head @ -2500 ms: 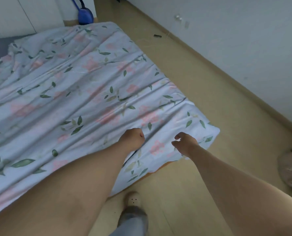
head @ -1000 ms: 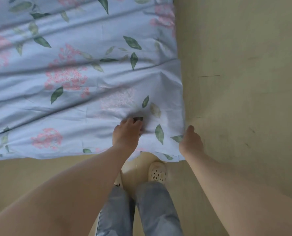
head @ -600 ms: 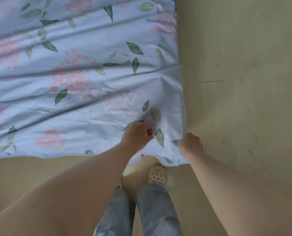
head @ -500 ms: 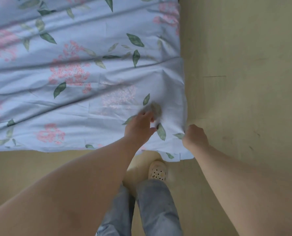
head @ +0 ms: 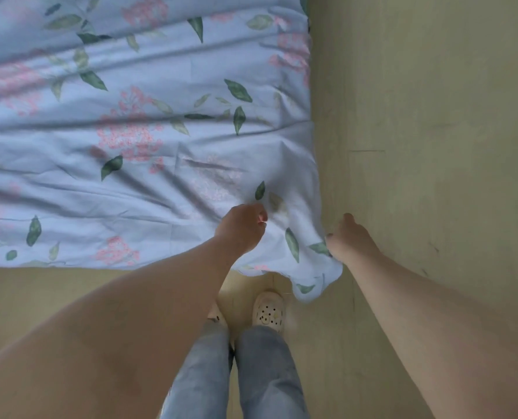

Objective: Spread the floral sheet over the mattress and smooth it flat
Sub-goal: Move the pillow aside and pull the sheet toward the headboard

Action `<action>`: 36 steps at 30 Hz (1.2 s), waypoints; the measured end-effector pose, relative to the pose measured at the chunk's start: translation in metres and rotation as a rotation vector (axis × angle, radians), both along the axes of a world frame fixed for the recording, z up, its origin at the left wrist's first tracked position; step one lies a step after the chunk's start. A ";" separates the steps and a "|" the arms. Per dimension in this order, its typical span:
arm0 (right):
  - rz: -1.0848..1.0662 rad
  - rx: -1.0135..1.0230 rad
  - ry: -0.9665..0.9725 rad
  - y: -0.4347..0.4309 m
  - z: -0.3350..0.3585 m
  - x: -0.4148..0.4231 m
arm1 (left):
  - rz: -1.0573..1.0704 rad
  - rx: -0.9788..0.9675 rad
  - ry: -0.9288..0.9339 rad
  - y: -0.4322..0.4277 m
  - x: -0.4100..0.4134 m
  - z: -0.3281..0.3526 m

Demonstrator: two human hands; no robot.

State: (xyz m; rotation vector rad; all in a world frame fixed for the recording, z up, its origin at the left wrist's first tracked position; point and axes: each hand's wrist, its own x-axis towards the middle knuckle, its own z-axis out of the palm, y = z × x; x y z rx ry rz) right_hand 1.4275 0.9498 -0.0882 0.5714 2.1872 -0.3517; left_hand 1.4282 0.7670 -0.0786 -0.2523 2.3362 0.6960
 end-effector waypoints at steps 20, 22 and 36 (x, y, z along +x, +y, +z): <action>0.129 -0.285 0.293 -0.052 0.185 -0.195 | 0.070 -0.166 0.214 -0.026 -0.179 0.177; 0.152 -0.339 0.328 -0.031 0.204 -0.220 | 0.088 -0.161 0.227 -0.005 -0.204 0.191; 0.371 -0.292 0.501 0.130 0.301 -0.473 | 0.250 -0.228 0.338 0.152 -0.416 0.302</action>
